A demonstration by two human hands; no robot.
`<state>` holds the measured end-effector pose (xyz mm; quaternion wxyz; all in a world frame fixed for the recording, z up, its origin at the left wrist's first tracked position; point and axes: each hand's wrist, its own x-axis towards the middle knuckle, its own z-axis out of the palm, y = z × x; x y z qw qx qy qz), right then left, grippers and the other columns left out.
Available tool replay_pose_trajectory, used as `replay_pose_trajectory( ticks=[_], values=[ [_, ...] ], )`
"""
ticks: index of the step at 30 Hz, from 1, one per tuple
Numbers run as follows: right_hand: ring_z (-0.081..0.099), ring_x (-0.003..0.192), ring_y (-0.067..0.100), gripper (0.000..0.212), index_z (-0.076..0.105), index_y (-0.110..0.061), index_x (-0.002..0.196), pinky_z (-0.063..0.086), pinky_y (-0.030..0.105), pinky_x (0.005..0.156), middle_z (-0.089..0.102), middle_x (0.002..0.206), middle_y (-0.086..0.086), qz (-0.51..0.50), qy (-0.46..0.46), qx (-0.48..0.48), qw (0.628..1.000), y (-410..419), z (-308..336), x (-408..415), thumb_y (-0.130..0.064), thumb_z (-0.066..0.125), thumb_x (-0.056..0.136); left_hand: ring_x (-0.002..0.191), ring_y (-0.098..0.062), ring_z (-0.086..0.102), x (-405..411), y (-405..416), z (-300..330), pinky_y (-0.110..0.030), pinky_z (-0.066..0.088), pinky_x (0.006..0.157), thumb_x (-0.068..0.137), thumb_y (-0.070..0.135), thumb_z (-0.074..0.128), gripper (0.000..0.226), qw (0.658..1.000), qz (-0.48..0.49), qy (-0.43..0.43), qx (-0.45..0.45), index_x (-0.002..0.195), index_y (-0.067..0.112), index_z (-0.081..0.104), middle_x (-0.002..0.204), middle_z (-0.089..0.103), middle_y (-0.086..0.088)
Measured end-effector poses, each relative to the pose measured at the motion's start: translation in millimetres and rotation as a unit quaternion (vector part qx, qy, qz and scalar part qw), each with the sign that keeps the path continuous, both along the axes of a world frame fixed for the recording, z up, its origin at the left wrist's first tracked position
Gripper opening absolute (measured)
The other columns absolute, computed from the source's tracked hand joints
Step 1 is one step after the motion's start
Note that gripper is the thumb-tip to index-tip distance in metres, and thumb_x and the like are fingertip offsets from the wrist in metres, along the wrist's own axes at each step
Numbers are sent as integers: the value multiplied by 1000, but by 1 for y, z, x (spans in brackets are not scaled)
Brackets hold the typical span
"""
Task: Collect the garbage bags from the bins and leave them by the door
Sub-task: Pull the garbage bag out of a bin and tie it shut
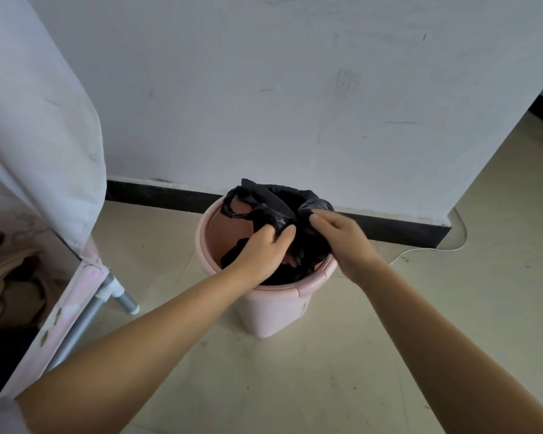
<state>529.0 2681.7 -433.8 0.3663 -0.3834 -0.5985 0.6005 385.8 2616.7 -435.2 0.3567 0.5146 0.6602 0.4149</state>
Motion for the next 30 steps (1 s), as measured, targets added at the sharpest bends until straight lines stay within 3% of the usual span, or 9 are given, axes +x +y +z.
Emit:
replay_pose_trajectory(
  ticks=[4, 6, 9, 14, 18, 22, 25, 27, 30],
  values=[
    [51, 123, 4, 54, 42, -26, 139, 41, 24, 107, 57, 128, -12, 154, -90, 35, 983, -18, -9, -14, -27, 63, 89, 83, -21, 70, 2, 9, 11, -33, 57, 76, 101, 38, 33, 36, 955, 22, -289, -62, 101, 20, 65, 90, 73, -8],
    [45, 124, 2, 72, 33, -30, 144, 34, 17, 108, 49, 132, -12, 116, -203, 113, 966, -19, -13, -20, -32, 69, 82, 82, -22, 70, -6, 9, 11, -32, 56, 74, 99, 45, 33, 43, 947, -8, -304, -109, 104, 17, 66, 91, 74, -13],
    [41, 105, -1, 46, 51, -21, 133, 27, -3, 89, 59, 115, -6, 25, -246, 193, 950, -21, -9, -19, -9, 58, 90, 90, -18, 68, -21, 8, 12, -33, 54, 80, 98, 49, 34, 47, 952, -26, -254, -170, 100, 15, 66, 93, 73, -7],
    [47, 120, 15, 50, 63, -18, 123, 28, 9, 98, 63, 119, 0, 70, -321, 227, 917, -24, -9, -17, 9, 40, 87, 79, -22, 65, -53, 17, 8, -36, 51, 78, 89, 45, 57, 22, 931, 157, -304, -129, 86, 26, 66, 81, 67, -1],
    [50, 106, 9, 52, 64, -15, 121, 37, 20, 100, 58, 107, -10, 190, -339, 224, 894, -26, -2, -9, 11, 38, 85, 63, -21, 67, -60, 24, 13, -30, 52, 60, 88, 15, 64, 13, 911, 114, -391, -55, 89, 26, 71, 75, 71, -2],
    [51, 116, 9, 52, 63, -16, 123, 35, 20, 106, 62, 123, -5, 229, -359, 183, 886, -23, 3, -4, 11, 37, 87, 65, -19, 57, -34, 32, 2, -24, 40, 53, 86, -4, 50, 30, 983, 47, -150, -96, 104, 15, 63, 76, 62, -4],
    [55, 103, 11, 44, 66, -18, 116, 35, 3, 85, 64, 111, -5, 140, -396, 209, 883, -13, 5, 3, 5, 41, 87, 87, -15, 61, -23, 32, -6, -13, 45, 66, 91, -3, 46, 32, 999, -21, 11, -47, 99, 14, 72, 90, 69, -2],
    [54, 90, 16, 38, 61, -16, 111, 36, 6, 76, 64, 98, 0, 37, -381, 250, 889, -6, 3, 5, 4, 46, 83, 94, -12, 60, -19, 30, -2, -16, 46, 78, 91, -1, 41, 38, 987, -66, 147, -12, 105, 15, 73, 100, 70, 0],
    [51, 88, 9, 60, 39, -20, 135, 38, 12, 90, 59, 100, 1, -17, -329, 232, 915, -1, 0, 4, 2, 51, 81, 101, -21, 59, -13, 21, 4, -36, 49, 84, 90, 5, 38, 40, 935, -140, 324, 40, 111, 19, 69, 109, 66, -1]
  ],
)
